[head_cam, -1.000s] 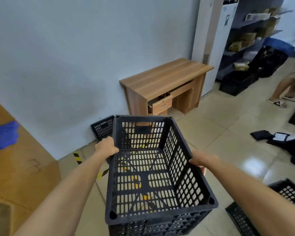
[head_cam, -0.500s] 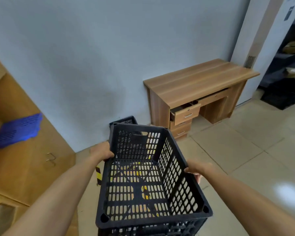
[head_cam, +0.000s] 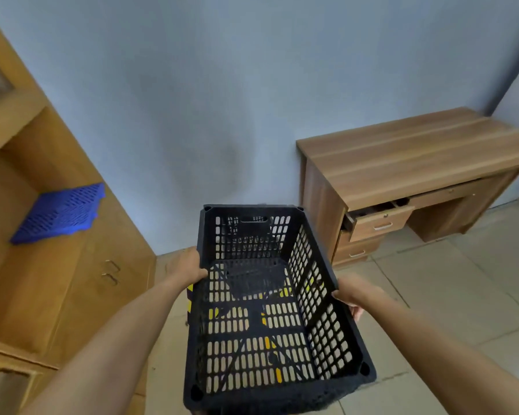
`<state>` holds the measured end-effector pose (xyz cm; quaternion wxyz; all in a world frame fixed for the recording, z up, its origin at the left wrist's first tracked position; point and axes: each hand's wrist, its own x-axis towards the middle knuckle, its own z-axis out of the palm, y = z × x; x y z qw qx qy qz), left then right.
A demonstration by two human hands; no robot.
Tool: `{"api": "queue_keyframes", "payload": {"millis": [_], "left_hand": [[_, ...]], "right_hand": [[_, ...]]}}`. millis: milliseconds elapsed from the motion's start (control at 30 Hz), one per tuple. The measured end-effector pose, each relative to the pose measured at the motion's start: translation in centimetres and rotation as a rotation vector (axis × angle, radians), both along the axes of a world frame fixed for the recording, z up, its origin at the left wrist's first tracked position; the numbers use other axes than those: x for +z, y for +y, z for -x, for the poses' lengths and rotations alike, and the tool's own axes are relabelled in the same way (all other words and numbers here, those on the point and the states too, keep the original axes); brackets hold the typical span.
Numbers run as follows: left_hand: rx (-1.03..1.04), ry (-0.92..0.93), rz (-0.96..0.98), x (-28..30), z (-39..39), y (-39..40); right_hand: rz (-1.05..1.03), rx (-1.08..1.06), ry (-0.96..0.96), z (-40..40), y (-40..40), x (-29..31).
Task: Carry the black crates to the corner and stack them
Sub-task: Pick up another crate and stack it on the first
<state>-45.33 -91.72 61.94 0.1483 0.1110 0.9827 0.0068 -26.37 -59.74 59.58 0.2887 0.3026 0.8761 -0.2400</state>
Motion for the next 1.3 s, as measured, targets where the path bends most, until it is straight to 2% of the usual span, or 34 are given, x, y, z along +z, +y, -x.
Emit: {"api": "queue_keyframes", "payload": {"millis": [200, 333, 600, 900, 1033, 1167, 1300], "left_hand": [[-0.023, -0.063, -0.008, -0.8, 11.1, 1.1], [-0.027, -0.093, -0.002, -0.4, 18.2, 2.0], [0.015, -0.245, 0.033, -3.9, 26.8, 4.0], [0.029, -0.342, 0.068, -6.5, 36.7, 10.2], [0.075, -0.312, 0.057, -8.5, 40.0, 11.5], [0.171, -0.434, 0.005, -11.6, 42.8, 11.8], [0.168, -0.517, 0.014, -14.4, 46.8, 12.3]], "right_hand": [[-0.001, -0.021, -0.062, 10.1, 1.2, 1.2], [-0.132, 0.067, -0.042, 16.3, 1.7, 2.0], [0.084, -0.040, -0.237, 26.6, 4.5, -2.7], [0.130, 0.020, -0.389, 39.2, 12.3, -5.7], [0.044, 0.129, -0.356, 43.8, 14.7, -7.2], [-0.020, 0.194, -0.343, 46.3, 15.2, -9.6], [-0.141, 0.286, -0.301, 49.4, 14.6, -11.7]]}}
